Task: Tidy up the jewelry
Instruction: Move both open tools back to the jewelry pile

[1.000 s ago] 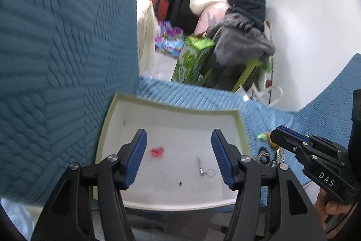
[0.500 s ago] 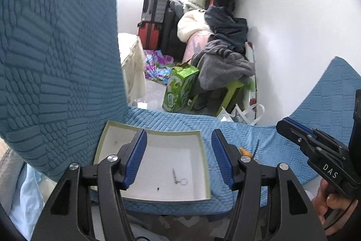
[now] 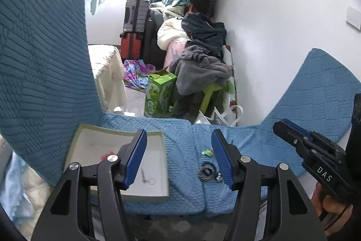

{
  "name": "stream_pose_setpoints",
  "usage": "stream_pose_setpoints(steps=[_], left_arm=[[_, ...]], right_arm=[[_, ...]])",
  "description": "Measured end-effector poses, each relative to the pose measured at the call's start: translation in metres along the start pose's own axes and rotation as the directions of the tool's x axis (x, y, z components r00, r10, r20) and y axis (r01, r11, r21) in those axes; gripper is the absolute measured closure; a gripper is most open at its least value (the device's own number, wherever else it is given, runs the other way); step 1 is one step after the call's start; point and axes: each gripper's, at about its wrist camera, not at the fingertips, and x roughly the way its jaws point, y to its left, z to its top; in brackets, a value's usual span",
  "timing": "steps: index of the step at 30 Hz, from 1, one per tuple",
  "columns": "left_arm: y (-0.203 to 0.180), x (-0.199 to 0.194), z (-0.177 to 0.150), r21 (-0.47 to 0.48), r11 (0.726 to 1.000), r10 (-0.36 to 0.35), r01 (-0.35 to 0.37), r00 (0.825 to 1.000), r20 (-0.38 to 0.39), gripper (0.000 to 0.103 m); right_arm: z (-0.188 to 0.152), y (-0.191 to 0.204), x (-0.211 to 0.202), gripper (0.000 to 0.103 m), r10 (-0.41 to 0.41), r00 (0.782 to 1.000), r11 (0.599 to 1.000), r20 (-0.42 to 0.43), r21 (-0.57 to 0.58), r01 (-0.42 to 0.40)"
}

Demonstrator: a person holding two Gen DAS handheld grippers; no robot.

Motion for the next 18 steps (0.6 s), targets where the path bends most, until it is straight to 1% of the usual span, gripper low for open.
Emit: stream_pose_setpoints(steps=[4,9,14,18], left_arm=[[-0.021,0.004,-0.011,0.05,0.998,0.028,-0.027,1.0,-0.014,0.043],[-0.039,0.015,-0.026,0.085,0.996,-0.001,0.004,0.999,-0.041,0.043],[-0.05,0.026,-0.044,0.073,0.996,-0.039,0.044,0.997,-0.065,0.043],[-0.054,0.042,-0.058,0.048,0.996,-0.069,0.073,0.993,-0.094,0.043]], right_arm=[[-0.013,-0.012,-0.007,0.086,-0.032,0.999,0.999,-0.004,0.013,0.032],[-0.034,-0.031,-0.012,0.086,-0.062,0.998,0.997,-0.007,0.035,0.063],[-0.067,-0.052,-0.012,0.086,-0.097,0.995,0.991,-0.026,0.087,0.099],[-0.087,-0.064,-0.011,0.086,-0.118,0.992,0.987,-0.047,0.105,0.123]])
